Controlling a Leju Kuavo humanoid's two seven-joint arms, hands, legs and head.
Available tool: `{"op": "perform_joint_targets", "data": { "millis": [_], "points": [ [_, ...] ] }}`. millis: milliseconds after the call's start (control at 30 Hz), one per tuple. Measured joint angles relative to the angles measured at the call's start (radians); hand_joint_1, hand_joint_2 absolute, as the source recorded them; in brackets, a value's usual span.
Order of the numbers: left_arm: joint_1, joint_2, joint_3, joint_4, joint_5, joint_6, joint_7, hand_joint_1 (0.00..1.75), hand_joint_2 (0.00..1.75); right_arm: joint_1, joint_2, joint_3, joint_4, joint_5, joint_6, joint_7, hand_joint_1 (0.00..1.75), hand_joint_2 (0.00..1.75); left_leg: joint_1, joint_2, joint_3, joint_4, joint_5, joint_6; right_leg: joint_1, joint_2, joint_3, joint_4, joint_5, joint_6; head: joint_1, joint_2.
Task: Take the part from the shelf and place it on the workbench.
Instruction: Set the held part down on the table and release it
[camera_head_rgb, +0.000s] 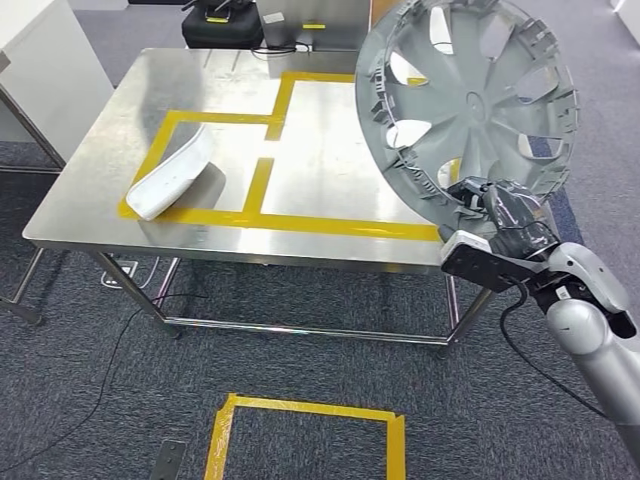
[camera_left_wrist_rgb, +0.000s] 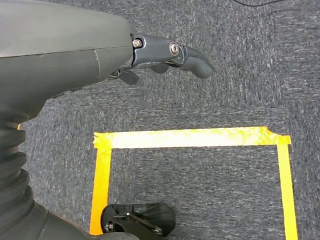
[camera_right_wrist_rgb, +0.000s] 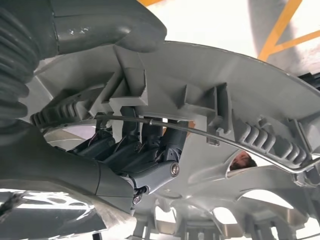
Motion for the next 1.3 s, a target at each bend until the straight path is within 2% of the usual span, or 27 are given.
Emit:
{"op": "perform_joint_targets", "data": {
  "millis": [33,67,133,167,200,300,367,400,467,500,533,567,633,667,700,800,867,933,1000,1033,1067,1100,1133,1167,1200,1233,1300],
  "points": [
    [0.001,0.000,0.000,0.000,0.000,0.000,0.000,0.00,1.75,0.000,0.000,0.000,0.000,0.000,0.000,0.000,1.75,1.75,0.000,0.000,-0.017,0.012,0.015,0.000,0.000,0.001,0.007,0.000,-0.005,0.000,0.000,0.000],
    [0.002,0.000,0.000,0.000,0.000,0.000,0.000,0.00,1.75,0.001,0.000,0.000,0.000,0.000,0.000,0.000,1.75,1.75,0.000,0.000,-0.013,-0.019,0.051,0.003,0.001,0.002,0.015,0.000,-0.011,0.001,0.000,0.000],
    [0.002,0.000,0.000,0.000,-0.001,0.000,0.000,0.00,1.75,0.001,0.000,0.000,0.000,0.000,0.000,0.000,1.75,1.75,-0.002,0.000,0.033,-0.150,0.141,0.011,0.001,0.004,0.034,-0.001,-0.024,0.005,0.001,0.000],
    [0.001,0.000,0.000,0.000,-0.001,0.000,0.000,0.00,1.75,0.001,0.000,0.000,0.000,0.000,0.000,0.000,1.75,1.75,-0.004,0.000,0.057,-0.209,0.168,0.017,0.002,0.005,0.041,-0.001,-0.030,0.009,0.001,0.000],
    [0.000,0.001,0.000,0.000,-0.001,0.000,0.000,0.00,1.75,0.001,0.000,0.001,0.000,0.000,0.000,0.000,1.75,1.75,-0.007,0.000,0.074,-0.247,0.176,0.022,0.003,0.005,0.044,-0.002,-0.034,0.014,0.001,0.000],
    [0.000,0.001,0.000,0.000,-0.002,0.000,0.001,0.00,1.75,0.009,0.000,0.001,0.000,0.000,-0.002,-0.001,1.75,1.75,-0.008,-0.001,0.091,-0.279,0.160,0.033,0.001,0.004,0.041,-0.008,-0.040,0.030,0.000,0.000],
    [0.000,0.000,0.000,0.000,-0.003,0.000,0.001,0.00,1.75,0.015,-0.001,0.001,0.000,0.000,-0.002,0.000,1.75,1.75,-0.003,-0.001,0.105,-0.292,0.161,0.042,0.001,0.003,0.026,0.022,-0.059,0.037,0.002,0.000],
    [-0.001,0.000,0.000,0.000,-0.003,0.000,0.002,0.00,1.75,0.017,-0.001,0.001,0.000,0.000,-0.002,0.001,1.75,1.75,-0.001,0.000,0.113,-0.298,0.160,0.047,0.001,0.002,0.001,0.069,-0.079,0.040,0.004,0.000],
    [-0.003,-0.002,0.000,0.000,-0.003,-0.001,0.002,0.00,1.75,0.023,-0.002,0.002,0.000,0.001,-0.002,0.001,1.75,1.75,-0.003,0.000,0.120,-0.298,0.153,0.053,0.001,0.002,-0.078,0.205,-0.124,0.044,0.006,0.000],
    [-0.002,-0.002,0.000,0.000,-0.003,-0.001,0.003,0.00,1.75,0.028,-0.002,0.002,0.000,0.003,-0.002,0.002,1.75,1.75,-0.003,0.000,0.124,-0.297,0.148,0.054,0.000,0.002,-0.116,0.258,-0.133,0.046,0.006,0.000],
    [-0.002,-0.003,0.000,0.000,-0.003,-0.001,0.005,0.00,1.75,0.031,-0.002,0.004,0.000,0.004,-0.002,0.003,1.75,1.75,-0.004,-0.001,0.129,-0.297,0.143,0.054,0.000,0.002,-0.139,0.279,-0.124,0.048,0.006,0.000],
    [-0.001,-0.003,0.000,0.000,-0.004,-0.001,0.007,0.00,1.75,0.033,-0.001,0.005,0.000,0.006,-0.001,0.006,1.75,1.75,-0.003,-0.001,0.136,-0.296,0.137,0.053,-0.001,0.002,-0.141,0.258,-0.093,0.048,0.007,0.000],
    [-0.001,-0.005,0.000,0.000,-0.005,-0.002,0.009,0.00,1.75,0.035,-0.001,0.010,0.003,0.010,-0.001,0.013,1.75,1.75,-0.002,-0.003,0.152,-0.293,0.121,0.048,-0.003,0.000,-0.095,0.131,-0.008,0.049,0.007,0.000],
    [-0.002,-0.006,0.000,0.000,-0.005,-0.002,0.010,0.00,1.75,0.035,0.001,0.012,0.005,0.013,-0.001,0.015,1.75,1.75,-0.003,-0.004,0.156,-0.289,0.113,0.043,-0.002,-0.001,-0.065,0.069,0.018,0.048,0.007,0.000],
    [-0.003,-0.006,0.000,0.000,-0.005,-0.002,0.010,0.00,1.75,0.036,0.002,0.015,0.006,0.016,-0.001,0.017,1.75,1.75,-0.005,-0.004,0.157,-0.286,0.108,0.038,-0.001,-0.001,-0.045,0.030,0.028,0.045,0.007,0.000],
    [-0.004,-0.008,0.000,0.000,-0.007,-0.003,0.010,0.00,1.75,0.040,0.009,0.022,0.014,0.031,0.000,0.028,1.75,1.75,-0.007,-0.004,0.155,-0.284,0.101,0.028,0.002,0.002,-0.030,0.012,0.017,0.029,0.005,0.000],
    [-0.005,-0.009,-0.001,0.000,-0.011,-0.004,0.011,0.00,1.75,0.042,0.016,0.030,0.023,0.042,0.004,0.037,1.75,1.75,-0.005,-0.002,0.146,-0.259,0.082,0.018,0.000,0.002,-0.024,0.009,0.013,0.017,0.003,0.000],
    [-0.007,-0.010,-0.001,0.000,-0.012,-0.008,0.012,0.00,1.75,0.041,0.024,0.038,0.035,0.048,0.007,0.042,1.75,1.75,-0.003,-0.001,0.095,-0.155,0.035,0.008,-0.001,-0.001,-0.017,0.007,0.008,0.007,0.002,0.000],
    [-0.007,-0.010,-0.001,0.000,-0.014,-0.013,0.012,0.00,1.75,0.038,0.039,0.048,0.051,0.056,0.010,0.046,1.75,1.75,-0.001,-0.001,0.019,-0.020,-0.008,0.004,0.000,-0.002,-0.012,0.007,0.004,0.002,0.002,0.000],
    [-0.007,-0.011,-0.002,0.000,-0.017,-0.014,0.012,0.00,1.75,0.036,0.049,0.054,0.062,0.062,0.011,0.051,1.75,1.75,-0.001,-0.001,-0.005,0.012,-0.006,0.004,0.001,-0.001,-0.009,0.007,0.001,0.001,0.002,0.000],
    [-0.007,-0.011,-0.003,0.000,-0.019,-0.015,0.013,0.00,1.75,0.033,0.061,0.060,0.075,0.070,0.011,0.057,1.75,1.75,0.000,-0.001,-0.010,0.003,0.017,0.005,0.001,0.000,-0.005,0.007,-0.001,0.001,0.002,0.000],
    [-0.008,-0.011,-0.005,0.000,-0.022,-0.016,0.014,0.00,1.75,0.030,0.075,0.067,0.090,0.079,0.010,0.064,1.75,1.75,-0.001,-0.001,0.004,-0.045,0.058,0.008,0.002,0.001,0.000,0.007,-0.004,0.001,0.002,0.000],
    [-0.009,-0.012,-0.006,0.000,-0.025,-0.016,0.015,0.00,1.75,0.026,0.090,0.074,0.104,0.088,0.008,0.072,1.75,1.75,-0.002,-0.001,0.030,-0.117,0.104,0.013,0.002,0.002,0.004,0.007,-0.007,0.003,0.002,0.000],
    [-0.011,-0.012,-0.008,0.000,-0.028,-0.017,0.016,0.00,1.75,0.022,0.105,0.081,0.119,0.097,0.004,0.080,1.75,1.75,-0.004,0.000,0.055,-0.184,0.139,0.018,0.004,0.003,0.007,0.007,-0.009,0.005,0.002,0.000],
    [-0.013,-0.012,-0.010,0.000,-0.031,-0.017,0.018,0.00,1.75,0.017,0.120,0.088,0.135,0.104,-0.001,0.088,1.75,1.75,-0.006,0.000,0.075,-0.236,0.157,0.022,0.005,0.004,0.007,0.007,-0.011,0.008,0.002,0.000],
    [-0.015,-0.012,-0.014,0.000,-0.035,-0.018,0.021,0.00,1.75,0.012,0.136,0.094,0.151,0.111,-0.009,0.097,1.75,1.75,-0.008,0.000,0.085,-0.263,0.161,0.025,0.005,0.005,0.004,0.007,-0.010,0.013,0.003,0.000],
    [-0.017,-0.013,-0.022,0.000,-0.041,-0.019,0.028,0.00,1.75,-0.002,0.168,0.106,0.187,0.122,-0.026,0.119,1.75,1.75,-0.009,-0.001,0.089,-0.278,0.157,0.028,0.004,0.006,0.001,0.003,-0.008,0.023,0.003,0.000]
  ]
}}
